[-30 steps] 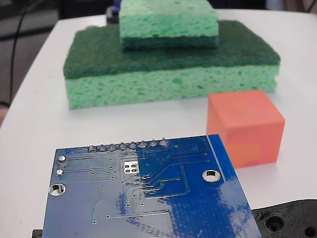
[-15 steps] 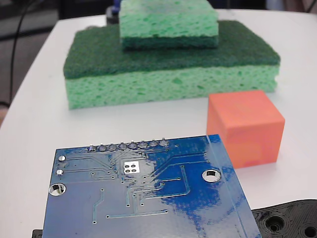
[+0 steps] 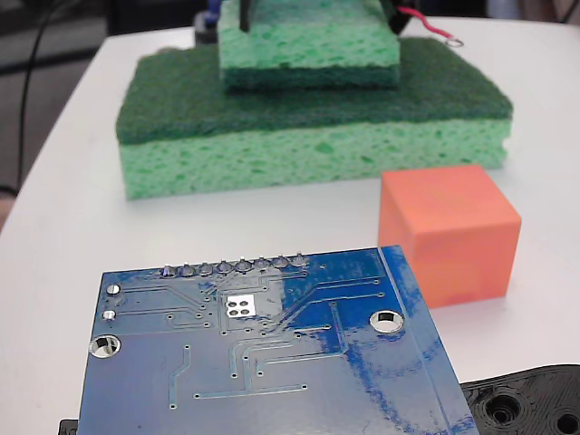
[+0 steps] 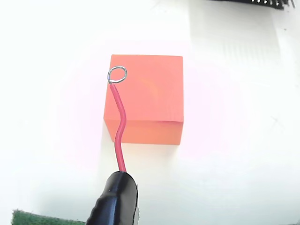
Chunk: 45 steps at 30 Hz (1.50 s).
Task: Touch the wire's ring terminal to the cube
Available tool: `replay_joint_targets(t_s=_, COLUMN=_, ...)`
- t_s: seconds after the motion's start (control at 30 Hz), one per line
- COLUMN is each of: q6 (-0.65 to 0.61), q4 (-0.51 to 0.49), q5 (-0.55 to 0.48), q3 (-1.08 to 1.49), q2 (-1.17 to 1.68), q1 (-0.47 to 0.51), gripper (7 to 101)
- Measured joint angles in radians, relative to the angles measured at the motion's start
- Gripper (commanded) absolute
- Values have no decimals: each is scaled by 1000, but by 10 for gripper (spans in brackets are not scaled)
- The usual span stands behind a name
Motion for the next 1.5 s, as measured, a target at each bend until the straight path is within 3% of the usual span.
replay_joint_targets(t_s=0.23, q6=44, q4=-8, q5=69, q3=6, q2=0, q1=5, gripper=1003)
replay_joint_targets(t_s=0.53, q6=-6, q4=-8, q5=-14, q3=6, q2=0, q1=2, gripper=1003)
replay_joint_targets(t_s=1.5, q6=-3, q4=-8, q5=-9, q3=6, q2=0, q1=2, gripper=1003)
